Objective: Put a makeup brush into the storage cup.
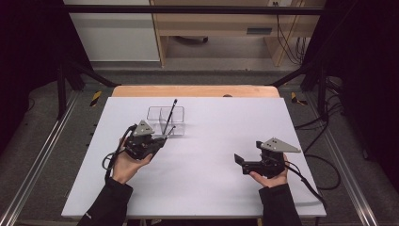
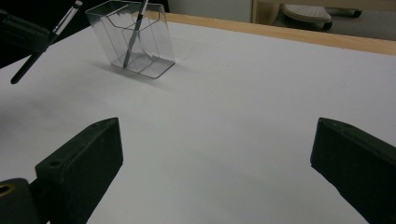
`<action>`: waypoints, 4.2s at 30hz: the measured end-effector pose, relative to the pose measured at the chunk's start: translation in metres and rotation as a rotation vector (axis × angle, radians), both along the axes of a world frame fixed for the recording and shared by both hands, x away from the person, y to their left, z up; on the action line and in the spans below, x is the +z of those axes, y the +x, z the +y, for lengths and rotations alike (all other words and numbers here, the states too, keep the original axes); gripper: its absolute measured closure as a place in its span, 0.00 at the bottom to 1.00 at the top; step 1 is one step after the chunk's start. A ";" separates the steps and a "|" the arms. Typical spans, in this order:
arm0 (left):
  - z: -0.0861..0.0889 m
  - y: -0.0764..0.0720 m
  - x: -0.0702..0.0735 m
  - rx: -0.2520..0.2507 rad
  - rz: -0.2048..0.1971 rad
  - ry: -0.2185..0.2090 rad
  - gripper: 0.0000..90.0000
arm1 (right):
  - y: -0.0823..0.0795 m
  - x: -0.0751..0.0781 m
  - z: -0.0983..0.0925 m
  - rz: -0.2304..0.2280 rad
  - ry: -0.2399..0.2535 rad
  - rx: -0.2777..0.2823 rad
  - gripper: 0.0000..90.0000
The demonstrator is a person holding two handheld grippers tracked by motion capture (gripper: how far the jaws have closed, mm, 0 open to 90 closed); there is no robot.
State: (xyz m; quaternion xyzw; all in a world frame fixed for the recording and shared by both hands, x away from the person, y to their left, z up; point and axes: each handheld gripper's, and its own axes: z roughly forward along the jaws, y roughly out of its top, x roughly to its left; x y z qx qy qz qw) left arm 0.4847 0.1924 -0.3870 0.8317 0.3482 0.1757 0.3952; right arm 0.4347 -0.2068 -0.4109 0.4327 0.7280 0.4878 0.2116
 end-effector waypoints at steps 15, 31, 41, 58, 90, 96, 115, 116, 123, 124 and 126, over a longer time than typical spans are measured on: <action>0.011 -0.007 0.012 0.103 -0.083 -0.122 0.93 | 0.000 -0.001 0.001 0.004 0.001 0.006 0.03; 0.011 -0.010 0.021 0.167 -0.159 -0.184 0.93 | 0.000 -0.001 0.001 0.002 0.002 0.006 0.03; 0.006 -0.005 0.025 0.187 -0.185 -0.205 0.93 | 0.000 0.000 0.000 0.000 0.004 0.000 0.03; -0.001 0.013 0.035 0.223 -0.229 -0.250 0.93 | 0.001 -0.001 0.001 0.004 -0.001 0.003 0.03; -0.019 0.043 0.060 0.225 -0.268 -0.277 0.93 | 0.002 -0.001 0.001 0.004 0.002 0.001 0.03; -0.022 0.050 0.062 0.230 -0.271 -0.279 0.93 | 0.002 -0.002 0.001 0.004 0.001 0.003 0.03; -0.029 0.075 0.062 0.248 -0.266 -0.284 0.93 | 0.002 -0.002 0.001 0.005 0.000 0.006 0.03; -0.029 0.075 0.062 0.248 -0.266 -0.284 0.93 | 0.002 -0.002 0.001 0.006 0.000 0.006 0.03; -0.032 0.083 0.058 0.253 -0.269 -0.274 0.93 | 0.002 -0.002 0.001 0.005 0.001 0.006 0.03; -0.032 0.085 0.057 0.254 -0.268 -0.271 0.93 | 0.002 -0.002 0.001 0.006 0.000 0.006 0.03; -0.032 0.088 0.055 0.258 -0.266 -0.265 0.93 | 0.003 -0.002 0.001 0.007 -0.001 0.006 0.03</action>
